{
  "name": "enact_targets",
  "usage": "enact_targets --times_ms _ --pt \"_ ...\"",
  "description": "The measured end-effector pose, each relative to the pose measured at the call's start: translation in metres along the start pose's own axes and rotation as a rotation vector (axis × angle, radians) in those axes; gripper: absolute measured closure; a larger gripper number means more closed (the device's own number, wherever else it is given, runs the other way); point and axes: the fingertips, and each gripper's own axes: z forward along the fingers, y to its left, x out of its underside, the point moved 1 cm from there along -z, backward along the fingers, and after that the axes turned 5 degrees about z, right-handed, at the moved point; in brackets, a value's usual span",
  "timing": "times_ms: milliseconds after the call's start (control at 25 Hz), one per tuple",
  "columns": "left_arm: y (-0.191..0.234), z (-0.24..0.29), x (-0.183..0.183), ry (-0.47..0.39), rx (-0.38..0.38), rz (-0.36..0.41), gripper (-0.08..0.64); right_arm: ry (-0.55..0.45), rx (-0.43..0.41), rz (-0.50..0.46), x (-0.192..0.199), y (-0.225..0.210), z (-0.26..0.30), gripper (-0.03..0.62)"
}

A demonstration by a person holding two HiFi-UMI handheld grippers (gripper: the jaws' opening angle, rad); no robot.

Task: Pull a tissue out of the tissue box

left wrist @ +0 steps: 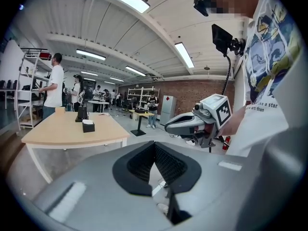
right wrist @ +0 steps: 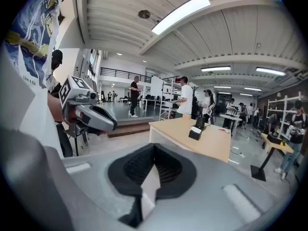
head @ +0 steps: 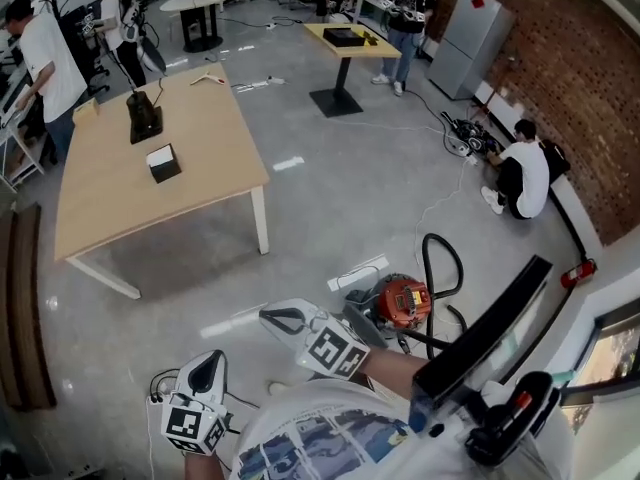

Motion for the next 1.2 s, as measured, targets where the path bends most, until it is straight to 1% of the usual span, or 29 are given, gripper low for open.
enact_targets --times_ms 200,320,440,520,720,840,960,1120,1200 --pt "-0.003 -0.006 0.001 -0.004 0.014 0.004 0.557 -0.001 -0.007 0.02 0.002 0.011 -0.002 0.592" --pt "-0.003 -0.009 0.002 -0.011 -0.009 0.008 0.557 0.005 -0.016 0.022 0.004 0.015 -0.002 0.592" --pt "-0.002 -0.015 -0.001 -0.036 -0.034 -0.013 0.557 0.013 -0.029 0.014 0.003 0.022 -0.002 0.592" --pt "0.001 -0.018 -0.001 -0.046 -0.035 -0.021 0.557 0.015 -0.03 0.006 0.002 0.027 -0.001 0.592" --pt "0.007 -0.01 0.009 -0.021 -0.031 -0.017 0.557 0.036 -0.063 0.005 0.01 0.034 0.006 0.592" --pt "0.014 0.003 0.006 -0.016 -0.043 -0.019 0.557 0.036 -0.084 -0.01 0.011 0.021 0.013 0.592" --pt "0.022 0.018 -0.005 -0.009 -0.073 -0.012 0.557 0.015 -0.107 -0.023 0.002 -0.003 0.02 0.592" --pt "0.025 0.046 -0.015 0.027 -0.084 0.034 0.557 0.001 -0.143 -0.002 0.0 -0.04 0.029 0.592" --pt "0.028 0.062 -0.02 0.034 -0.091 0.037 0.557 -0.004 -0.164 0.001 -0.001 -0.059 0.033 0.592"
